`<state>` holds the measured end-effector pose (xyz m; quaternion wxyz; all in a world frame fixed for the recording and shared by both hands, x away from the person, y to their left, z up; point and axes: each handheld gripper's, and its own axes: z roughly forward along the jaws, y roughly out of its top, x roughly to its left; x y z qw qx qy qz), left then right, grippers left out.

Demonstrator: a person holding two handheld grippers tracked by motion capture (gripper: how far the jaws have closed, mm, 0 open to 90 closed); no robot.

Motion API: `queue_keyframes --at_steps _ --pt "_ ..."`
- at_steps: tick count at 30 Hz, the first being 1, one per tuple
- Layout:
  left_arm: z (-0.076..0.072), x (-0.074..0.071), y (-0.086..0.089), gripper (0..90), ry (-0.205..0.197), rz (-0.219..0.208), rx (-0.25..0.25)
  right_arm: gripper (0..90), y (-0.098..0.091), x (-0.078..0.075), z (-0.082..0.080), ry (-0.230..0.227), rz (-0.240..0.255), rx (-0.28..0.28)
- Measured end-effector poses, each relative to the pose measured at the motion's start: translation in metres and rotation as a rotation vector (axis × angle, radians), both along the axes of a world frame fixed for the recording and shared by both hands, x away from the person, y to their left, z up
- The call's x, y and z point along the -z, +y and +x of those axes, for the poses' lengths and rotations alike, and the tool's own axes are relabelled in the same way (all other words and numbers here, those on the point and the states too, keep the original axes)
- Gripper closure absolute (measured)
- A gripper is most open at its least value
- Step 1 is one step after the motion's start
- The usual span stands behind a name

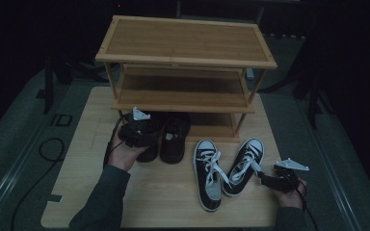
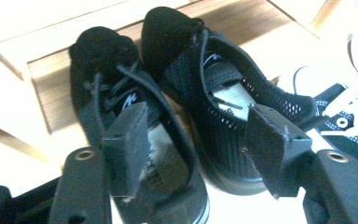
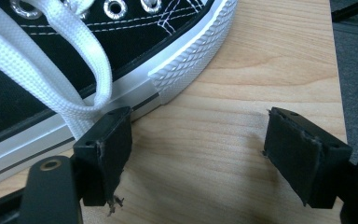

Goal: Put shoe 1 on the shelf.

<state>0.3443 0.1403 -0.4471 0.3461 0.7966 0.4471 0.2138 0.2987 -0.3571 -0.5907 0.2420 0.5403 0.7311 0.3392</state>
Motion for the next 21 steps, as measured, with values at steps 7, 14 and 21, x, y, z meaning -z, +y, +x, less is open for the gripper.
queue_keyframes --at_steps 7,14,21 --pt "-0.013 0.005 0.009 52.3 -0.008 -0.011 0.025 23.0 0.000 0.000 0.000 -0.001 -0.001 -0.001" --pt "-0.027 0.007 0.011 57.4 -0.017 -0.020 0.045 23.0 0.000 0.000 0.000 0.000 0.000 0.000" --pt "-0.038 0.005 0.006 59.1 -0.039 -0.010 0.077 23.0 0.000 0.000 0.000 0.000 0.000 0.000"
